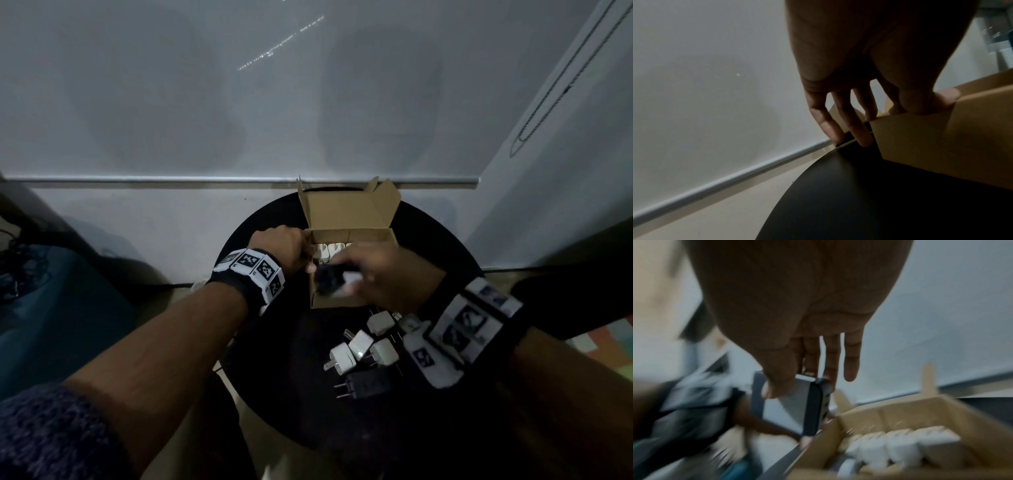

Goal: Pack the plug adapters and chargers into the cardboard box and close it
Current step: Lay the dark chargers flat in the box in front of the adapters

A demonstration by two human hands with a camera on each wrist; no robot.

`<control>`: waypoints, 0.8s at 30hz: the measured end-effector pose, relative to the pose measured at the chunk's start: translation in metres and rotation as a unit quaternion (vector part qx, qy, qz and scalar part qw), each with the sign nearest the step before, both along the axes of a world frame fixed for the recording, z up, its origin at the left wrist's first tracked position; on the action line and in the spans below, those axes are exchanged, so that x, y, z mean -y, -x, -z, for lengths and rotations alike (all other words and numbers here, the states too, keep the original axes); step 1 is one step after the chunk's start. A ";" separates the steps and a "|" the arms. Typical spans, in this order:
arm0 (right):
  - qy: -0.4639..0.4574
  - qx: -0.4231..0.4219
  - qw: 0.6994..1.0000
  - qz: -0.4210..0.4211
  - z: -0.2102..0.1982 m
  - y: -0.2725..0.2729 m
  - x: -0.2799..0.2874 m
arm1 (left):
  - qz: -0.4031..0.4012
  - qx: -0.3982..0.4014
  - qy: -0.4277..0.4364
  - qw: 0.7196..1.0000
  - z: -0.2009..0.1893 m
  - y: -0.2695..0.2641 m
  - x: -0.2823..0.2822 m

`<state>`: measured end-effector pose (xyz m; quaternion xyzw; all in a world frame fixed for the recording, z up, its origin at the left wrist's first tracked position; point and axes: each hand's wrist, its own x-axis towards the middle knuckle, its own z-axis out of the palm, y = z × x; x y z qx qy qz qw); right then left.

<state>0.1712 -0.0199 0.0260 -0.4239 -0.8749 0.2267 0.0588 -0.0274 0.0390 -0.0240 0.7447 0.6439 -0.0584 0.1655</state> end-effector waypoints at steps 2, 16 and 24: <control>-0.005 -0.022 0.992 0.122 -0.008 -0.009 -0.018 | -0.002 -0.002 0.004 1.000 0.000 -0.002 0.000; 0.048 0.291 0.937 0.185 0.056 0.007 -0.063 | 0.002 -0.004 0.013 1.000 0.003 0.001 -0.001; 0.024 0.181 0.958 0.219 0.051 0.032 -0.051 | 0.008 0.003 0.009 1.000 0.003 0.000 -0.001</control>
